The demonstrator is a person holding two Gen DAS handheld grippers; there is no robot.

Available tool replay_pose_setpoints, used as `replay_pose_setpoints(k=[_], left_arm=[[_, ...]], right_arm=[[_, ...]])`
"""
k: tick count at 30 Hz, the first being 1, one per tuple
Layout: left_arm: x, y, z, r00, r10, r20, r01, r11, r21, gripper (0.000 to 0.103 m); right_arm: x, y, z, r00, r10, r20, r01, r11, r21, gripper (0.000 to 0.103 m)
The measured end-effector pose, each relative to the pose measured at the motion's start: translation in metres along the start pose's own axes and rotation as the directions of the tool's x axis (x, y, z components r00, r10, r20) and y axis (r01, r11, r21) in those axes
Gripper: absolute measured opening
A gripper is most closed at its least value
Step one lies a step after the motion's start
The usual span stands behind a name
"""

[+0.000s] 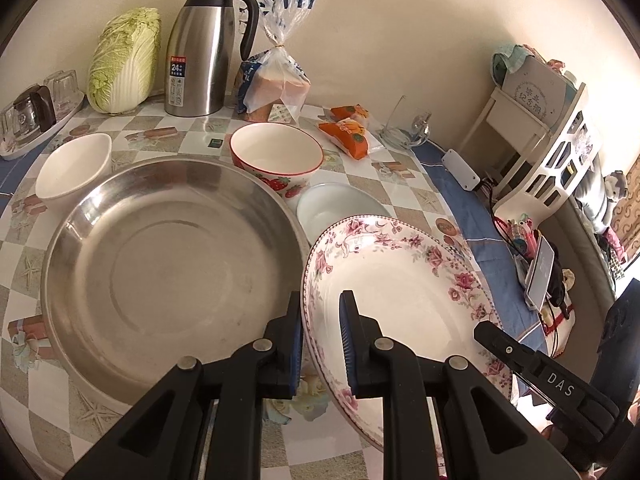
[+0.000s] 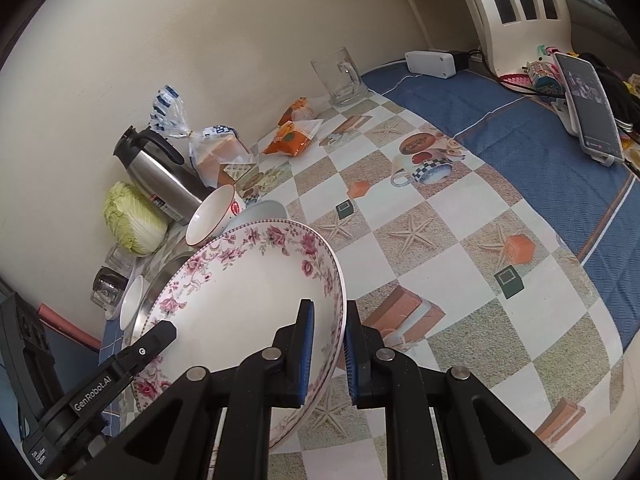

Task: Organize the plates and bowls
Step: 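Lower the pink-floral plate into the steel basin with both grippers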

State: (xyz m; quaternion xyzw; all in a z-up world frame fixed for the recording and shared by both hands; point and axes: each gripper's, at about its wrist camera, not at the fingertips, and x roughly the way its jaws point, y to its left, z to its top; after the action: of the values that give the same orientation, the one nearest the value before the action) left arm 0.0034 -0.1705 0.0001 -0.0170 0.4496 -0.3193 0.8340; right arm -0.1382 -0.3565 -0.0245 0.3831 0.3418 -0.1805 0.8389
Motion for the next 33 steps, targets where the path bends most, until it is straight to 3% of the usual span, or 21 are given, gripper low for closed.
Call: replay_pose_setpoints(k=[13, 22, 33], left_arm=[[-0.022, 0.08, 0.015, 0.997, 0.062, 0.036, -0.056, 0.989, -0.135, 0.018], [-0.027, 0.133, 0.015, 0.995, 0.089, 0.043, -0.074, 0.961, -0.267, 0.018], [-0.02, 0.158, 0.017, 0.994, 0.102, 0.032, -0.084, 0.933, -0.351, 0.018]], right_arm=[[0.03, 0.075, -0.02, 0.998, 0.047, -0.051, -0.052, 0.993, -0.104, 0.015], [0.054, 0.111, -0.031, 0.989, 0.105, -0.103, -0.12, 0.982, -0.143, 0.015], [0.079, 0.133, -0.033, 0.986, 0.093, -0.141, -0.119, 0.974, -0.191, 0.015]])
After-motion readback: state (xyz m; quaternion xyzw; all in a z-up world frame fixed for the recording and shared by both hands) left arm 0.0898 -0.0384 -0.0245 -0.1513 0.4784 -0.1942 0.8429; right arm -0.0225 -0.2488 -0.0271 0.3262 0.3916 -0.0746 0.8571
